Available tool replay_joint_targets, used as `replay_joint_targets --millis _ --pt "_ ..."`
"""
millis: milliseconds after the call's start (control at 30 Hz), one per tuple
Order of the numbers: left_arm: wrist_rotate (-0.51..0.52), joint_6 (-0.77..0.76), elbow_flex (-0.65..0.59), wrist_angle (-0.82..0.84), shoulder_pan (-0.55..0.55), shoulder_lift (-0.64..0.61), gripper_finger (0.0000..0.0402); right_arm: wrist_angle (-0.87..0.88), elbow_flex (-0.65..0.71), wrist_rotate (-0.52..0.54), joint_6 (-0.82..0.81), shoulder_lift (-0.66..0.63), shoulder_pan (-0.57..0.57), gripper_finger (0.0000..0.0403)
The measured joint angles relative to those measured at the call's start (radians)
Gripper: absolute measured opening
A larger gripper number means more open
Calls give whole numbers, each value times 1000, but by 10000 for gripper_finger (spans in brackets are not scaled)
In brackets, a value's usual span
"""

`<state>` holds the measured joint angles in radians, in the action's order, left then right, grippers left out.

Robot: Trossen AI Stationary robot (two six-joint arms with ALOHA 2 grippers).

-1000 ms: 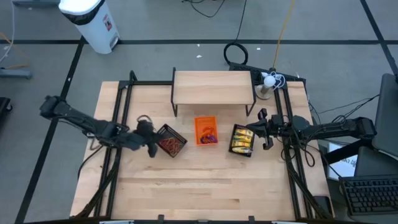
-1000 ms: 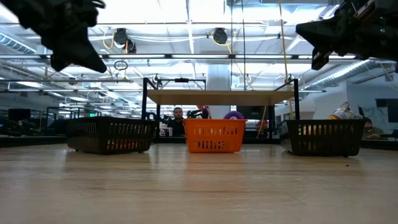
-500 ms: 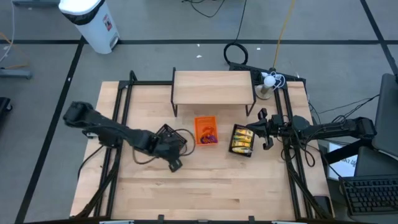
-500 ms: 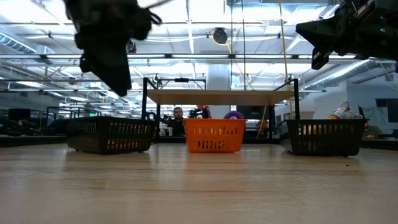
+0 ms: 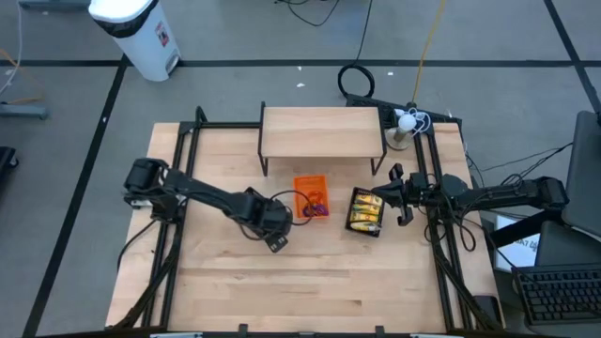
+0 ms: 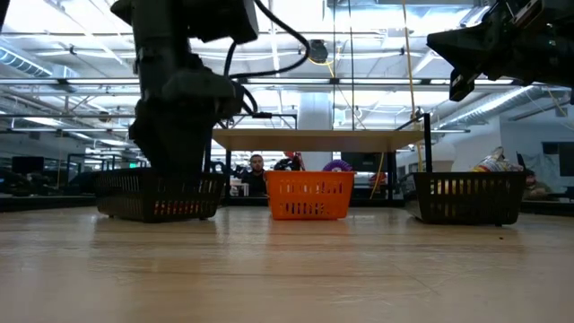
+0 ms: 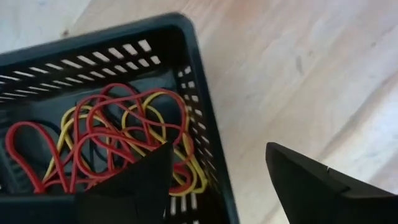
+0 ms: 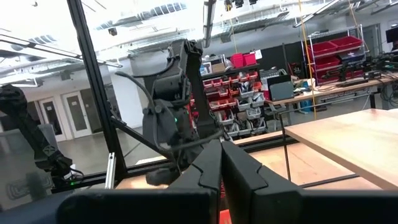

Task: Pick & Place Office Desk Supplies
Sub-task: Put the left black bin on the shelf

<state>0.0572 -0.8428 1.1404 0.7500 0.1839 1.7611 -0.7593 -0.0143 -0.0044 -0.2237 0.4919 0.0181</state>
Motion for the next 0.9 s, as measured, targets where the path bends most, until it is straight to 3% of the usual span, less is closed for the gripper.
replay_joint_targets --millis 133,233,467,633,900 --pt "24 12 0 2 -8 14 239 0 0 0 4 0 0 4" --pt "41 32 0 4 -9 14 198 0 0 0 7 0 0 4" --pt "-17 122 0 4 9 14 24 0 0 1 8 0 0 4" --pt "-22 181 4 44 66 10 9 0 0 1 8 0 0 4" --pt "42 214 151 413 188 11 5 1 0 2 11 0 0 4"
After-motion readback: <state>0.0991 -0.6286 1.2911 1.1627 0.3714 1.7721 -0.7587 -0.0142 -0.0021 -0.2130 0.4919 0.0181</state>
